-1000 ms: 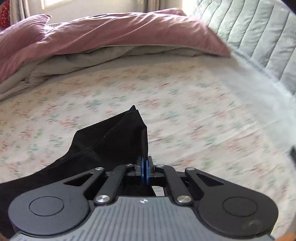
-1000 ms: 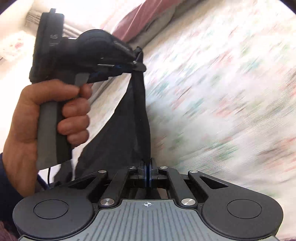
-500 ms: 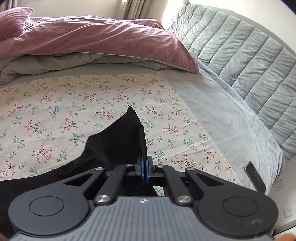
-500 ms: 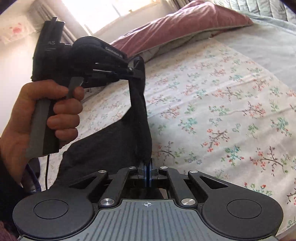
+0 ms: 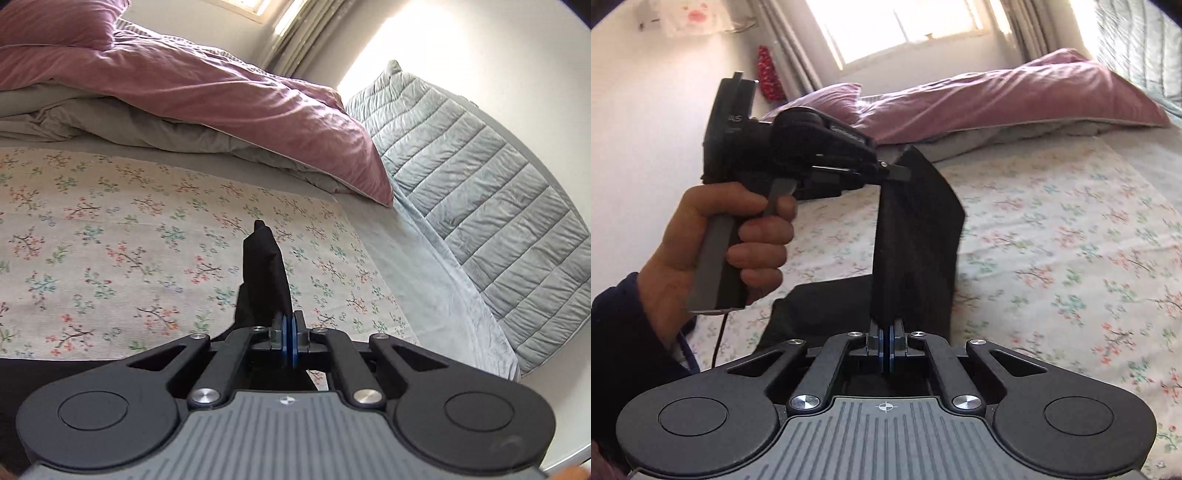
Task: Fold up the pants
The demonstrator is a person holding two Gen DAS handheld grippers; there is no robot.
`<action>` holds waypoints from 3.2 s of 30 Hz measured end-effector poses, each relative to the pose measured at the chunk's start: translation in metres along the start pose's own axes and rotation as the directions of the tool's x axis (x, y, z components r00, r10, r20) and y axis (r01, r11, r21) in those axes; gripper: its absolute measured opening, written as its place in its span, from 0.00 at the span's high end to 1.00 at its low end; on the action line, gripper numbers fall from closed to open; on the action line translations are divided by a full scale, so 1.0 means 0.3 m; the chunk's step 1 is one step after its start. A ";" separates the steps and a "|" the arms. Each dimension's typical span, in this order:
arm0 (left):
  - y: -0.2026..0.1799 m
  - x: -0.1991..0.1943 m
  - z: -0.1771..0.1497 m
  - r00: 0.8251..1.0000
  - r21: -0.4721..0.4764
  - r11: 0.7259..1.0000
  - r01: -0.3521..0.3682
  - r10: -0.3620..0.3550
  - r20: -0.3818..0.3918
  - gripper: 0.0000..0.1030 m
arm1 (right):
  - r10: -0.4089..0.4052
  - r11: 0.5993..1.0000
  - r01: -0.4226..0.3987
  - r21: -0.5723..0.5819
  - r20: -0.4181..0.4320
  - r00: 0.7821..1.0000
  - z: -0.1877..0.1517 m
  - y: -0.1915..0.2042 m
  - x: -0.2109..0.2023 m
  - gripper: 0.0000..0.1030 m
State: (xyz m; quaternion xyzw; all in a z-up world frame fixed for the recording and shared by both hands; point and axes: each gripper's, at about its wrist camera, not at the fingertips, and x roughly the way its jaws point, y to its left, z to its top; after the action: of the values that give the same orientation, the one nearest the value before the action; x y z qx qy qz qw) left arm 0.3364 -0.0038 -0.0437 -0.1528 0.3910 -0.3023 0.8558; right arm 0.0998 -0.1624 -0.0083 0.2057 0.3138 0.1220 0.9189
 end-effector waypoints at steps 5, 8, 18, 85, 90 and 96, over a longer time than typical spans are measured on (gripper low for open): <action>0.133 -0.079 0.009 1.000 -0.032 0.999 -0.009 0.009 0.020 0.85 | 0.045 0.998 -0.046 -0.045 -0.034 0.998 -0.008 0.168 0.107 0.97; 0.228 -0.127 0.002 0.999 -0.050 0.999 -0.020 0.022 0.033 0.85 | 0.069 0.995 -0.073 -0.069 -0.063 0.996 -0.018 0.264 0.194 0.97; 0.574 -0.165 -0.084 0.991 -0.159 0.978 -0.133 0.131 -0.026 0.85 | 0.159 0.983 -0.176 -0.055 -0.226 0.961 -0.092 0.454 0.516 0.97; 0.591 -0.259 -0.370 0.970 -0.334 0.912 -0.239 0.239 -0.040 0.43 | -0.034 0.964 0.085 0.251 -0.204 0.978 0.092 -0.194 0.802 0.54; 0.614 -0.276 -0.369 0.974 -0.372 0.903 -0.216 0.225 -0.021 0.26 | 0.011 0.939 0.056 0.340 -0.191 0.982 0.068 -0.245 0.750 0.44; 0.646 -0.280 -0.374 0.975 -0.396 0.894 -0.209 0.219 -0.020 0.20 | 0.102 0.923 -0.007 0.384 -0.227 0.969 0.045 -0.260 0.780 0.43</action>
State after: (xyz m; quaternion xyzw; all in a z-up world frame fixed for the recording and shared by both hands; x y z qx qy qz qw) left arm 0.2851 0.1963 -0.1643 -0.2824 0.4477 -0.1191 0.8400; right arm 0.2966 -0.1530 -0.1574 0.3723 0.4353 0.1088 0.8124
